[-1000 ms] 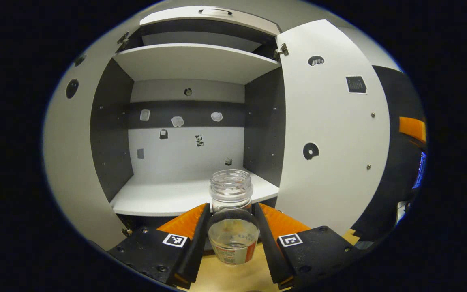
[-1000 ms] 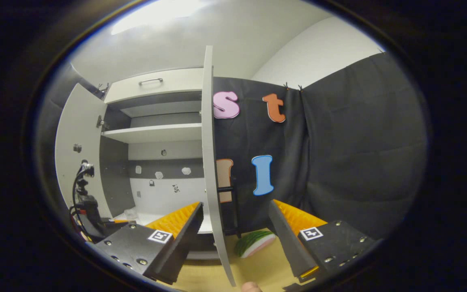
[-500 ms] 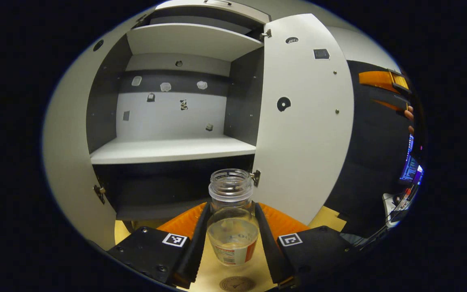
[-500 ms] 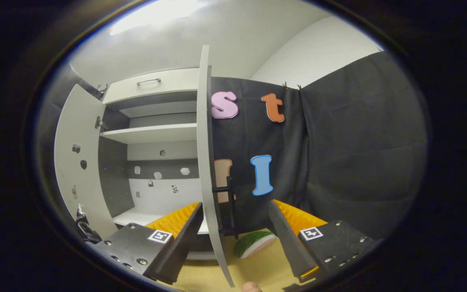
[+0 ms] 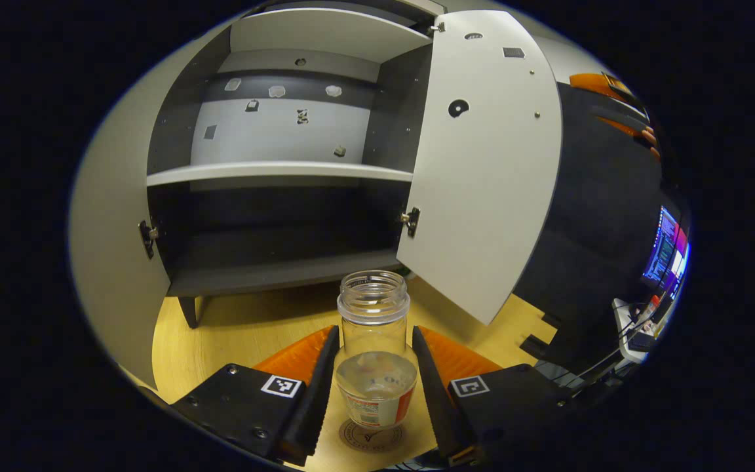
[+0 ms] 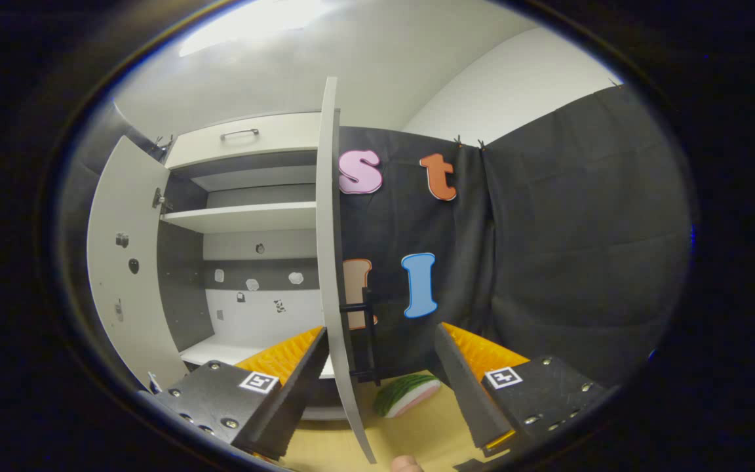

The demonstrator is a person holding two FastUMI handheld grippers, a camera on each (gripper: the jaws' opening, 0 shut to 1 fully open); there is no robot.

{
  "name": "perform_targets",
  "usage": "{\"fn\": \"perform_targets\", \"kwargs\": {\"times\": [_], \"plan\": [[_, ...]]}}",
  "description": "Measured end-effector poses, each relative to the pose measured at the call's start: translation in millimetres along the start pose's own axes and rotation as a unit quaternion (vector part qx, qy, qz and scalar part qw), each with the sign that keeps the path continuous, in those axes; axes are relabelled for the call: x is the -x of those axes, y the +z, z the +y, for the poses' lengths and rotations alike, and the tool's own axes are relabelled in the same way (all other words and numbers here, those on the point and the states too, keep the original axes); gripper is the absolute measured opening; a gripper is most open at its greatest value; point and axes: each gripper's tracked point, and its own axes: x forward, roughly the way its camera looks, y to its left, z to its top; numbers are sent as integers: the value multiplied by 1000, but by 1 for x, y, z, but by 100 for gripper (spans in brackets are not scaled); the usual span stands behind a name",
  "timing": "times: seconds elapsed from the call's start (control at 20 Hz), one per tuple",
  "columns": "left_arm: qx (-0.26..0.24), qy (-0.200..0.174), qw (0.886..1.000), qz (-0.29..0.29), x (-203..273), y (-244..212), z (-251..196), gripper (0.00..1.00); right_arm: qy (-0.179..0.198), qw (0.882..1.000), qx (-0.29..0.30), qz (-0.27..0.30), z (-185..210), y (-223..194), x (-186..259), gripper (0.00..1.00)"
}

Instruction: Grasp the bottle in the cabinet with the left hand and place it on the coaster, then close the right door with the right hand and the left door with the left hand.

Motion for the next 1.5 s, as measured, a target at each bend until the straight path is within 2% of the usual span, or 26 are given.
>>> {"fn": "perform_targets", "kwargs": {"times": [0.3, 0.75, 0.85, 1.2, 1.25, 1.35, 1.4, 1.45, 1.5], "plan": [[4, 14, 999, 33, -1, -46, 2, 68, 2, 1000, 3, 2, 0, 1, 9, 98], [19, 43, 998, 31, -6, -74, 12, 70, 3, 1000, 11, 2, -2, 3, 12, 98], [22, 45, 999, 20, -5, -71, 12, 71, 5, 1000, 14, 5, -1, 1, 10, 98], [3, 41, 998, 38, 1, -75, 4, 76, 15, 1000, 15, 13, 6, -6, 3, 99], [2, 41, 999, 34, 4, -74, 2, 80, 16, 1000, 15, 14, 7, -7, 2, 99], [6, 38, 999, 27, 9, -69, -3, 74, 18, 1000, 13, 14, 9, -8, 1, 99], [6, 36, 999, 26, 9, -67, -6, 74, 19, 1000, 13, 15, 10, -9, 1, 98], [5, 36, 999, 26, 11, -65, -8, 82, 20, 1000, 13, 15, 11, -9, 0, 98], [3, 35, 999, 26, 12, -63, -10, 78, 21, 1000, 14, 15, 11, -10, -1, 98]]}}
